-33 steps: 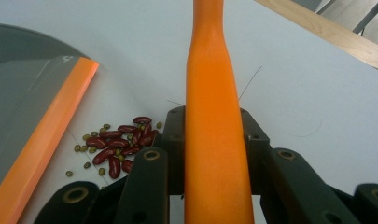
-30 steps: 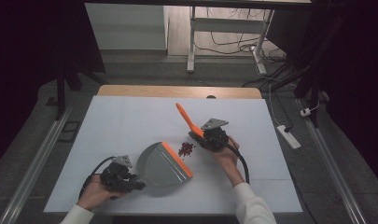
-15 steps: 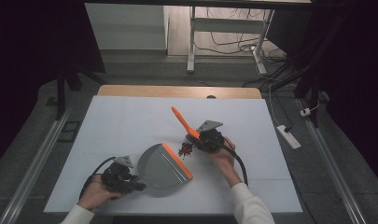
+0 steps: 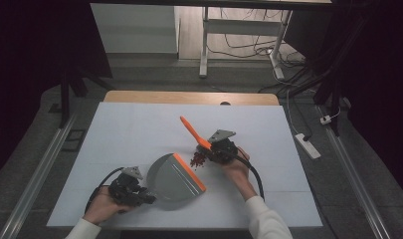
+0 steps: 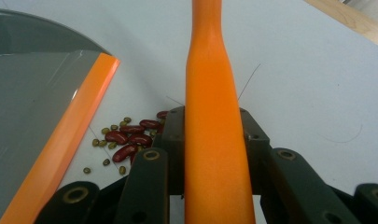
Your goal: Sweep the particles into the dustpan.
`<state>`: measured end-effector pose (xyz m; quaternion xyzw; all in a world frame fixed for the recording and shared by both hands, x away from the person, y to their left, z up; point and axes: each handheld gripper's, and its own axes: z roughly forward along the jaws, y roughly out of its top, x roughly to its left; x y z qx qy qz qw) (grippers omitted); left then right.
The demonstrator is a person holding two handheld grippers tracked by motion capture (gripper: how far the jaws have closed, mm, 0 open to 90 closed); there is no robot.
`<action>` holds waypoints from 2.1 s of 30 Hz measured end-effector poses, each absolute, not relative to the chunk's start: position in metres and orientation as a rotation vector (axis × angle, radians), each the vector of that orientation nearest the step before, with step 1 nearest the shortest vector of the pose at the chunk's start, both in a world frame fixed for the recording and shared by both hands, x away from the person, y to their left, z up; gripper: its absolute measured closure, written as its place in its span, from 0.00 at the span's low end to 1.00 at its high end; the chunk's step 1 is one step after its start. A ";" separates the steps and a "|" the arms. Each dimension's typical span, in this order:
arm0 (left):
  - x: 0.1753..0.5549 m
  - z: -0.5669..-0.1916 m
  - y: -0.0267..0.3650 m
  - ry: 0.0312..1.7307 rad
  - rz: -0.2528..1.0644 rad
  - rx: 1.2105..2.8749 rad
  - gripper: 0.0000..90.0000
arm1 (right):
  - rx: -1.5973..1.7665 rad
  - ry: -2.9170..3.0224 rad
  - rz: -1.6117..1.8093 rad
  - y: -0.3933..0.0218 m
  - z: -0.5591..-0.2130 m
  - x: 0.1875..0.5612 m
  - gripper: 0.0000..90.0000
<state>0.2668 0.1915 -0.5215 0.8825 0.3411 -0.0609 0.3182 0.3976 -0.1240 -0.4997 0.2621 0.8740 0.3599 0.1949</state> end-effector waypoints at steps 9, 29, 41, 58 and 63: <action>0.267 -0.522 0.191 0.900 -0.161 2.322 0.68 | 0.706 2.456 1.007 -0.122 -0.500 0.395 0.78; 0.267 -0.522 0.191 0.900 -0.161 2.322 0.68 | 0.667 2.486 1.023 -0.113 -0.500 0.386 0.79; 0.267 -0.522 0.190 0.900 -0.160 2.323 0.68 | 0.653 2.501 1.040 -0.109 -0.501 0.382 0.79; 0.267 -0.522 0.190 0.901 -0.160 2.324 0.68 | 0.586 2.555 1.073 -0.097 -0.501 0.371 0.79; 0.267 -0.522 0.190 0.901 -0.160 2.325 0.68 | 0.545 2.556 1.048 -0.092 -0.501 0.363 0.78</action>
